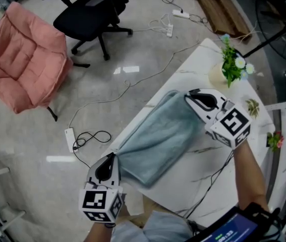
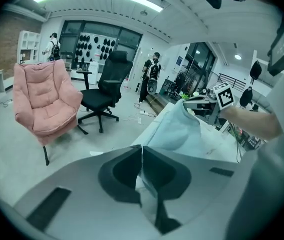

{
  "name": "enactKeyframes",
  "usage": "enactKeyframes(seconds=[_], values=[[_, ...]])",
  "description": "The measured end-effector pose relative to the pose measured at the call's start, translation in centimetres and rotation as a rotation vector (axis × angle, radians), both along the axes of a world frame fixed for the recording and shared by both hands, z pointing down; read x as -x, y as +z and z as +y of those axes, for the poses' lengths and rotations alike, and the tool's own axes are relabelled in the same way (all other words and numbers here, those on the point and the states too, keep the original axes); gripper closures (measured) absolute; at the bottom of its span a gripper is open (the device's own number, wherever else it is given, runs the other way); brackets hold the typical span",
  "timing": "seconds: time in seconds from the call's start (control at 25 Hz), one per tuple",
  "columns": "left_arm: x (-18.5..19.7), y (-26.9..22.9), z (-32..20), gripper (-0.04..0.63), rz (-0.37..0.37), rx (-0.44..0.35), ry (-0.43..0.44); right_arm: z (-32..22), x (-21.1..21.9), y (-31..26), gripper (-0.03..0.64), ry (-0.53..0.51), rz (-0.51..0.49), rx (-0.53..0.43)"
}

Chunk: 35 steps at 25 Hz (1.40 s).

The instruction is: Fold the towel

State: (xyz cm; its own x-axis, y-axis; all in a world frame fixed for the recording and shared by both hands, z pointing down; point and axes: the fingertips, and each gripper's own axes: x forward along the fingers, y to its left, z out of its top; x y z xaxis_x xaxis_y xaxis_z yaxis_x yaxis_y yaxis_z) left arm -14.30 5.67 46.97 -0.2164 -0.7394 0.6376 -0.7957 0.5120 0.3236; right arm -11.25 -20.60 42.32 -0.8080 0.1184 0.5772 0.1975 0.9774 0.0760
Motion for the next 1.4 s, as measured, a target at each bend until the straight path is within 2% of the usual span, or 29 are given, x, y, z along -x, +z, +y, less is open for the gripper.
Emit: enactKeyframes(seconds=[0.76,1.12,1.16,1.28,1.32,1.4], values=[[0.6,3.0,0.1,0.581,0.035,0.062,0.0,-2.8,2.0,7.4,0.569,0.089,0.114,0.009],[1.3,3.9,0.1,0.581,0.02,0.096,0.009,-2.7,2.7,8.4,0.574,0.107,0.118,0.065],[1.4,3.9,0.1,0.581,0.019,0.098,0.007,-2.7,2.8,8.2,0.569,0.11,0.103,0.095],[1.6,3.5,0.5,0.578,0.02,0.104,-0.005,-3.5,2.3,5.2,0.405,0.144,0.015,0.217],[1.8,3.1,0.8,0.573,-0.001,0.113,-0.011,-4.0,1.8,3.5,0.403,0.16,-0.026,0.233],[2.8,1.5,1.7,0.572,-0.102,0.151,-0.022,-5.0,0.0,0.7,0.413,0.183,-0.082,0.212]])
